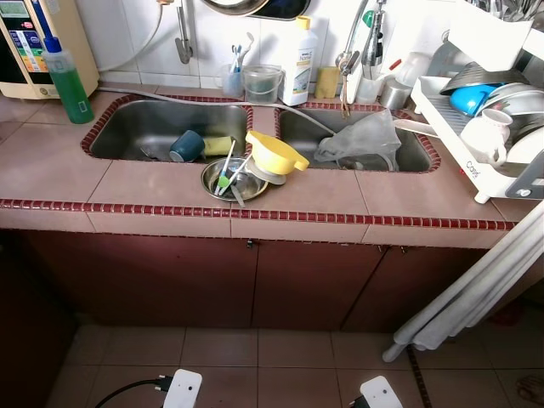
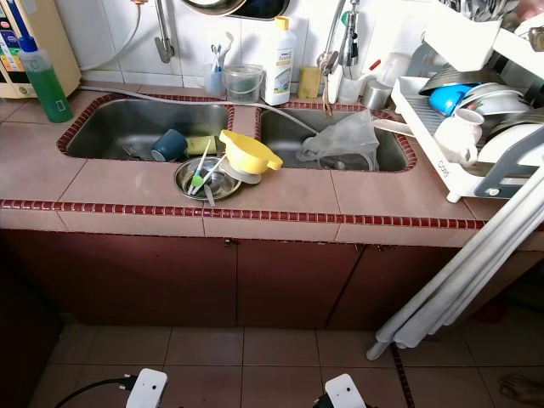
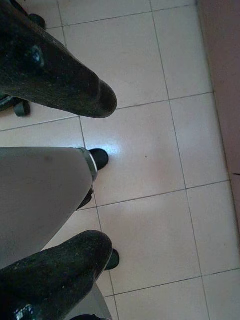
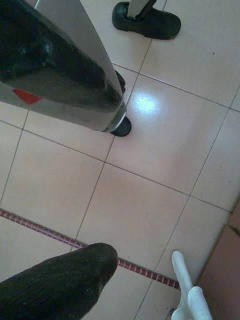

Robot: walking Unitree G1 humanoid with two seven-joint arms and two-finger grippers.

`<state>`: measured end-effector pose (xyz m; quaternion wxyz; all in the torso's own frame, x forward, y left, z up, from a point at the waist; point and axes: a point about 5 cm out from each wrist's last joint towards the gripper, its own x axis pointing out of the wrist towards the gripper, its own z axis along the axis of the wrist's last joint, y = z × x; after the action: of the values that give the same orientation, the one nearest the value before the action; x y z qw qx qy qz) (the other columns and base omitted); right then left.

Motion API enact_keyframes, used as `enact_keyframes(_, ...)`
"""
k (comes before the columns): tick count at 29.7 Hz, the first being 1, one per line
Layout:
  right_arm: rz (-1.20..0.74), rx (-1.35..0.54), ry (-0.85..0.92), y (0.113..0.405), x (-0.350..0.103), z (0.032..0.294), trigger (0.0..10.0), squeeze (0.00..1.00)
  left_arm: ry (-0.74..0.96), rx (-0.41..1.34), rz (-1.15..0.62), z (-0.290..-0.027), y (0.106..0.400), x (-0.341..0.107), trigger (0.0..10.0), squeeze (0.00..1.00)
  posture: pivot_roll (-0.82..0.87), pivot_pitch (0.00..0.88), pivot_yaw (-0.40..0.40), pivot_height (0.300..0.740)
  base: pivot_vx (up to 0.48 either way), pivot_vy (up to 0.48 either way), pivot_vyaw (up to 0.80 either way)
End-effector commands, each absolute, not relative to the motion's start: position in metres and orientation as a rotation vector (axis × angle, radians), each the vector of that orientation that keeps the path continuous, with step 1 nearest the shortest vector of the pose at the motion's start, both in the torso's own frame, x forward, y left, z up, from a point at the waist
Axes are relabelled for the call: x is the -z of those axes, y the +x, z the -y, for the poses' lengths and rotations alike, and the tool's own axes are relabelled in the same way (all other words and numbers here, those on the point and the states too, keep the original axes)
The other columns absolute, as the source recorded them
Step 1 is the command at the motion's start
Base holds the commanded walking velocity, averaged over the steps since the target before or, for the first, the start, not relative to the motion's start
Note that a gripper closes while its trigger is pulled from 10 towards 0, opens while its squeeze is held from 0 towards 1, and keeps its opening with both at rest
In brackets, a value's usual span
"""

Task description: Kitchen organization

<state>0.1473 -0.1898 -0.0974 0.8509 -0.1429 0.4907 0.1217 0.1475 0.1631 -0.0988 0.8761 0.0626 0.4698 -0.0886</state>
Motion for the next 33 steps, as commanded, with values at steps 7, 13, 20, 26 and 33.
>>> enact_keyframes(7,-1.009,-0.277,-0.283,0.158,0.096,0.165,10.0,0.0,0.11,0.194,-1.005,-0.16,0.141,0.102,10.0,0.0,0.06,0.0,-0.063,0.74,0.0,0.0,0.0)
enact_keyframes(13,-0.996,-0.288,-0.275,0.165,0.094,0.15,10.0,0.0,0.109,0.2,-0.996,-0.159,0.143,0.101,10.0,0.0,0.06,0.0,-0.063,0.74,0.0,0.0,0.0)
enact_keyframes(20,-0.999,-0.289,-0.275,0.163,0.095,0.149,10.0,0.0,0.109,0.198,-0.996,-0.158,0.143,0.101,10.0,0.0,0.07,0.0,-0.063,0.74,0.0,0.0,0.0)
enact_keyframes(26,-1.011,-0.281,-0.279,0.158,0.097,0.159,10.0,0.0,0.108,0.196,-0.998,-0.158,0.143,0.101,10.0,0.0,0.07,0.0,-0.063,0.74,0.0,0.0,0.0)
enact_keyframes(33,-1.023,-0.262,-0.283,0.153,0.097,0.176,10.0,0.0,0.109,0.195,-0.997,-0.159,0.143,0.101,10.0,0.0,0.07,0.0,-0.062,0.74,0.0,0.0,0.0)
